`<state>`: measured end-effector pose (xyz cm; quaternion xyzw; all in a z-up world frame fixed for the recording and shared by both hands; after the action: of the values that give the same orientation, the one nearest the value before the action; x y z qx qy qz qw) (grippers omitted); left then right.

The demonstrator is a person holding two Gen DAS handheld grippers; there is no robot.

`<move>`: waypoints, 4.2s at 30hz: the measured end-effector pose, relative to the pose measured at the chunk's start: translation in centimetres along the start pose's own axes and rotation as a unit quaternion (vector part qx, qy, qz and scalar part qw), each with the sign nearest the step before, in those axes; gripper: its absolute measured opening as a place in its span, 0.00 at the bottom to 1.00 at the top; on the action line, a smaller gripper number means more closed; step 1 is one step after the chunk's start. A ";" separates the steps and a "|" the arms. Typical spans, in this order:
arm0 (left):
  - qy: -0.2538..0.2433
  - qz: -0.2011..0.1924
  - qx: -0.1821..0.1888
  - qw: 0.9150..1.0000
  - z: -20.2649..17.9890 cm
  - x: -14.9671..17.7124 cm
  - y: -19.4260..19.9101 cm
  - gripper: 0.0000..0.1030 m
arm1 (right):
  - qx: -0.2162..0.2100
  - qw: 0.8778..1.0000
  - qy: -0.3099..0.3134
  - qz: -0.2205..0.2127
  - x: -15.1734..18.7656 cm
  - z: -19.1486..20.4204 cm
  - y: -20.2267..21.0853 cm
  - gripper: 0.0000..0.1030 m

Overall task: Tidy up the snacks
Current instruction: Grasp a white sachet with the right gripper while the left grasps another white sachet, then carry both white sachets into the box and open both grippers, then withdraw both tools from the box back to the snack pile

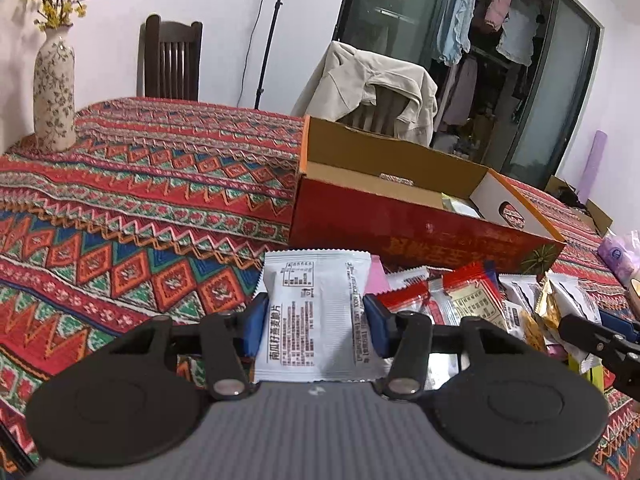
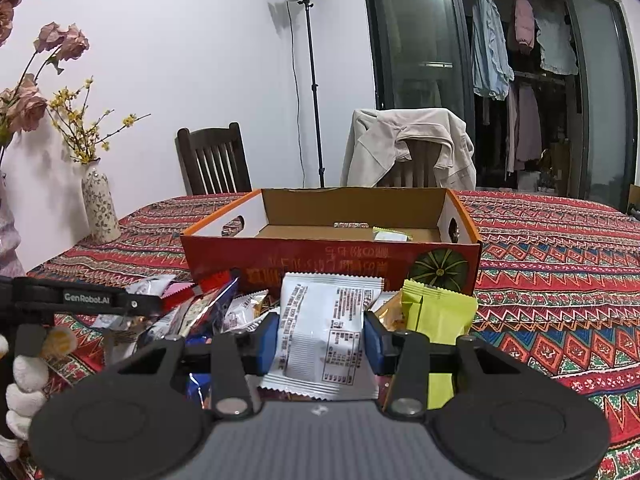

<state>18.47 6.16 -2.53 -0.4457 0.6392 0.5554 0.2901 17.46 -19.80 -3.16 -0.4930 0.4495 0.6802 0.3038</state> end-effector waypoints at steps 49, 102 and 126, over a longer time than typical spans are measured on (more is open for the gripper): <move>-0.077 -0.077 -0.047 0.993 -5.5 -11.5 -12.4 0.50 | 0.055 0.998 -0.021 -0.027 -9.2 -6.3 -15.2 0.42; -0.065 -0.127 -0.036 0.989 -6.2 -11.4 -2.7 1.00 | 0.056 0.997 0.016 -0.059 -10.1 -3.2 -7.0 1.00; -0.038 -0.097 -0.028 0.994 -3.1 -3.3 2.7 1.00 | 0.053 0.999 -0.008 -0.008 -1.7 -2.5 -0.8 1.00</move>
<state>17.86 3.93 2.23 -0.4919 0.5657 0.5589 0.3545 19.74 -21.72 -2.11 -0.4743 0.4786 0.6567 0.3387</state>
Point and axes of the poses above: each gripper's, at about its wrist camera, not at the fingertips, and y roughly against the way its jaws point, z to its left, x to its underside, the point moved 7 cm from there along -y, roughly the way its jaws point, and after that the axes turned 7 degrees about -z, right-handed, at the moved point
